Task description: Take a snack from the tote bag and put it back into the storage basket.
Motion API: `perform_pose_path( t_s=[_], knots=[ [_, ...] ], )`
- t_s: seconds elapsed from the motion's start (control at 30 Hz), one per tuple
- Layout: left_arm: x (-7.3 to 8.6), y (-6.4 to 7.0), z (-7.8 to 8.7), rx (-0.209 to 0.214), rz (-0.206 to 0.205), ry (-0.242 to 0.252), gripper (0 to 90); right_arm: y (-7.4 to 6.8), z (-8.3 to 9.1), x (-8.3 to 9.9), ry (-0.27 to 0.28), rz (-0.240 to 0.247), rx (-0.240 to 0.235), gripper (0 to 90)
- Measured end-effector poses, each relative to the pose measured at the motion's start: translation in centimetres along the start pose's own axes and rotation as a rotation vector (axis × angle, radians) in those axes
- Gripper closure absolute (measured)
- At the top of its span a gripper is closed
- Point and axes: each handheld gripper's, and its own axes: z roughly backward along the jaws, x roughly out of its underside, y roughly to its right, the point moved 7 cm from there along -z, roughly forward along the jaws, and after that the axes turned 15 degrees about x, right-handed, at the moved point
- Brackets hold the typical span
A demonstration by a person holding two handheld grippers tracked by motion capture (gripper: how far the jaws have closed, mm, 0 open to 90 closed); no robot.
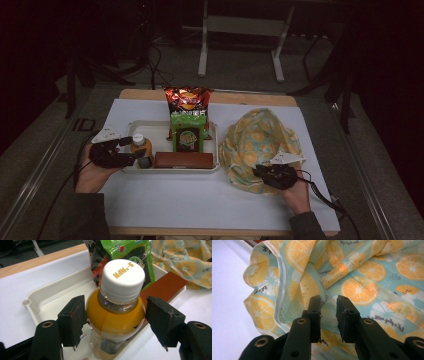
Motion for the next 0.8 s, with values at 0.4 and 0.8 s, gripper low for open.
perform_pose_path(
  t_s=[0.4, 0.8],
  knots=[
    [0.3, 0.1, 1.2, 0.011, -0.013, 0.011, 43.1, 0.0, 0.0, 0.0, 0.001, 0.002, -0.002, 73.8],
    [0.5, -0.1, 1.9, 0.001, -0.017, 0.028, 51.5, 0.0, 0.0, 0.0, 0.001, 0.0, -0.002, 73.8]
  ],
)
